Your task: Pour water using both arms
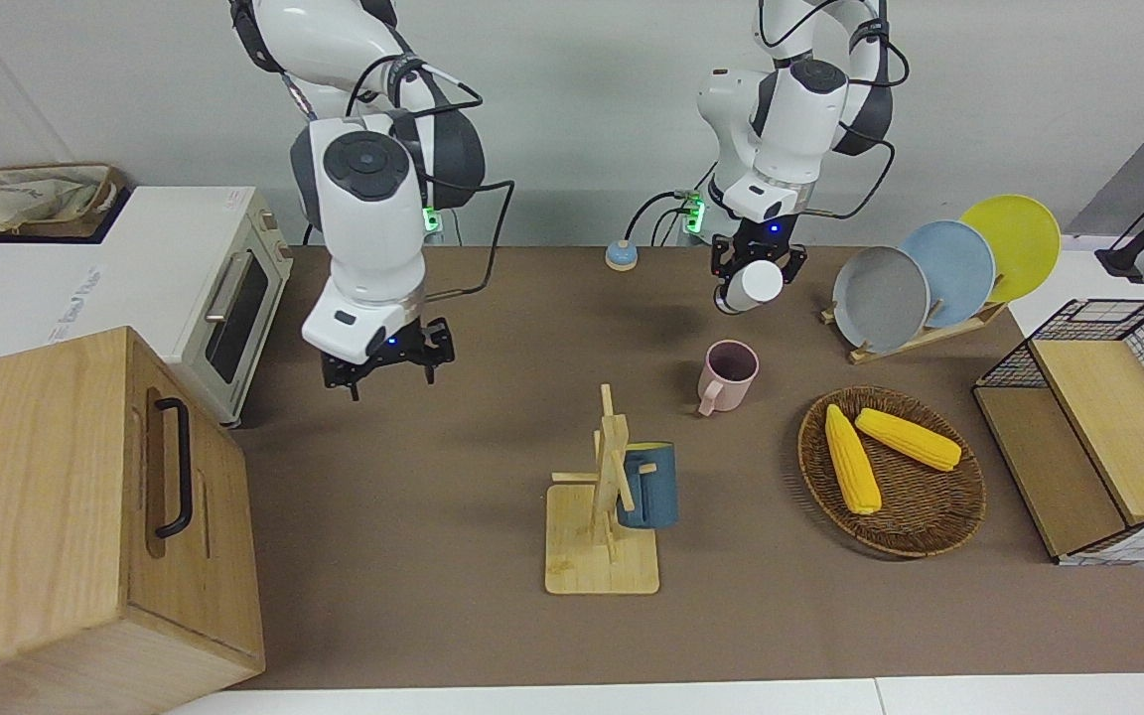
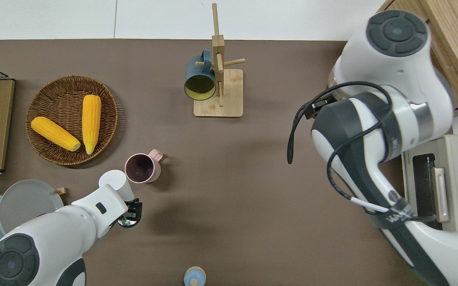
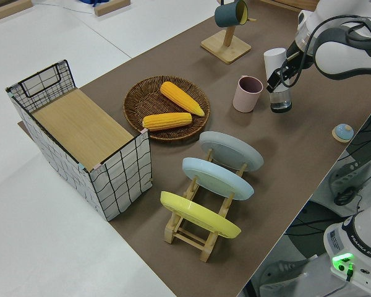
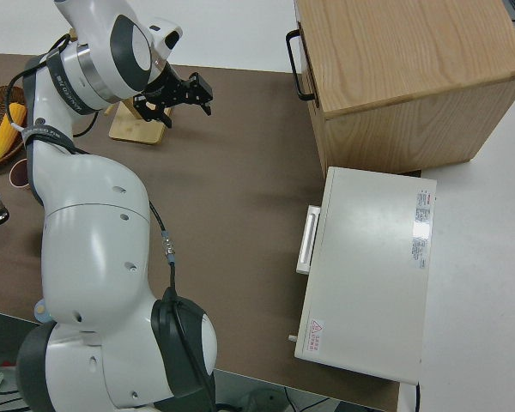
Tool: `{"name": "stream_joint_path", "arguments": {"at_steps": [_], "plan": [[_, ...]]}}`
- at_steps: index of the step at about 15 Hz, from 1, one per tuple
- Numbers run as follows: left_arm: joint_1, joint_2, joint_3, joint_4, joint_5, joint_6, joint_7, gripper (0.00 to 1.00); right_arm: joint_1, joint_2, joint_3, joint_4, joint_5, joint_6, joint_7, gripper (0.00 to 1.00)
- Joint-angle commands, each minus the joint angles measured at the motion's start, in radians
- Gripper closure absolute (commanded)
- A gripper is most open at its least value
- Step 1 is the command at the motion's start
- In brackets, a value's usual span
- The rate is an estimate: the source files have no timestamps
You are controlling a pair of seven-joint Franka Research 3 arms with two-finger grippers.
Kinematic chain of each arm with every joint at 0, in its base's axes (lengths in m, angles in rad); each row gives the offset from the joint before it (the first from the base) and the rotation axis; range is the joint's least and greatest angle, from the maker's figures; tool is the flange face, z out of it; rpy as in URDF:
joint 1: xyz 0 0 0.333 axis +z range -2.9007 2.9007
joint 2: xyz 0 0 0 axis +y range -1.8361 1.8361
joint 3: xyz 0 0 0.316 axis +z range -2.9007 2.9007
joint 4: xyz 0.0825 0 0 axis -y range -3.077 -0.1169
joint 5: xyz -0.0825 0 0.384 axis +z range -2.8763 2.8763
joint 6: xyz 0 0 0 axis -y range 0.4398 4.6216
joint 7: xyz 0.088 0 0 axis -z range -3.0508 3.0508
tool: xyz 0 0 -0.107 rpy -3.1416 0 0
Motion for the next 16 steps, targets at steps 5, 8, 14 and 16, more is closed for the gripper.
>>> {"name": "stream_joint_path", "arguments": {"at_steps": [5, 8, 14, 16], "plan": [[-0.011, 0.12, -0.002, 0.123, -0.002, -0.076, -0.012, 1.0, -0.014, -0.164, -0.23, -0.129, 0.279, 0.006, -0.034, 0.009], [-0.011, 0.15, -0.002, 0.145, -0.002, -0.1, -0.008, 1.0, -0.015, -0.224, -0.28, -0.163, 0.283, 0.005, -0.034, 0.009], [-0.009, 0.205, -0.002, 0.2, -0.02, -0.214, 0.005, 1.0, -0.015, -0.327, -0.288, -0.224, 0.271, -0.02, -0.025, 0.009], [-0.011, 0.253, -0.002, 0.264, -0.022, -0.282, 0.001, 1.0, -0.014, -0.341, -0.288, -0.227, 0.267, -0.061, -0.024, 0.009]]}}
